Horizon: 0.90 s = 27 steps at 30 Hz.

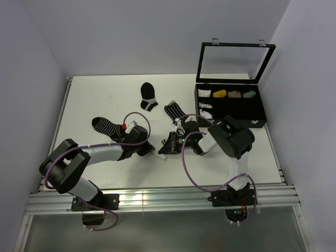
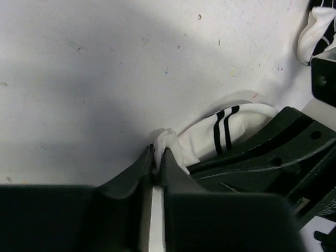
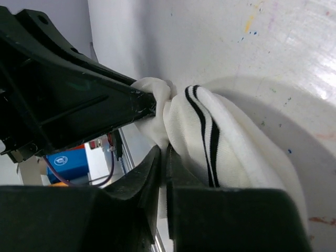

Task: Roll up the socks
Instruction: Roll the sock at the center of the board.

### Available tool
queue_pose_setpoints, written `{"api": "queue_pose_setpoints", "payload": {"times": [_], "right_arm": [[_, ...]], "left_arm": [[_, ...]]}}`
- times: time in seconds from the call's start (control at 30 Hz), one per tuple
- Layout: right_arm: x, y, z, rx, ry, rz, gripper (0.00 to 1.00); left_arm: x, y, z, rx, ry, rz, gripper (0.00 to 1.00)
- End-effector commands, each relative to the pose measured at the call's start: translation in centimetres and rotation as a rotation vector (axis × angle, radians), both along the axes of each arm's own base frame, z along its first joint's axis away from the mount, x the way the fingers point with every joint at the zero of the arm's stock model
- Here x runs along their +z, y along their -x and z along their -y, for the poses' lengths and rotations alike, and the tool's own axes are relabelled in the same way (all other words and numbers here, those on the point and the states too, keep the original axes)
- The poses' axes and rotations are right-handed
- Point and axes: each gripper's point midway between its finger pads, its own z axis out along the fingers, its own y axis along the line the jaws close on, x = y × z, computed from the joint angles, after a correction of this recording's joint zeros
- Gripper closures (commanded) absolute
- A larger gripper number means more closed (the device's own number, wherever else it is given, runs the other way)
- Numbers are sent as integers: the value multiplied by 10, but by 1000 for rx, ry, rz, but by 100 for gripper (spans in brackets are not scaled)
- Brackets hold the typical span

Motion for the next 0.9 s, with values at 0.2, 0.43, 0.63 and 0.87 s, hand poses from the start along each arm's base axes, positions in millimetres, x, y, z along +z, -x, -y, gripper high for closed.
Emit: {"api": "queue_pose_setpoints", "payload": {"times": [0.2, 0.43, 0.63, 0.87], "right_arm": [[14, -10, 19, -33, 223, 230, 63], [43, -1, 13, -22, 487, 625, 53], [42, 5, 13, -30, 655, 837, 52], [31, 15, -7, 33, 773, 942, 52]], "left_arm": [[-11, 15, -9, -48, -102, -58, 100], [-5, 16, -5, -91, -141, -73, 100], [-4, 17, -4, -105, -155, -86, 100], [-4, 16, -2, -112, -161, -96, 100]]}}
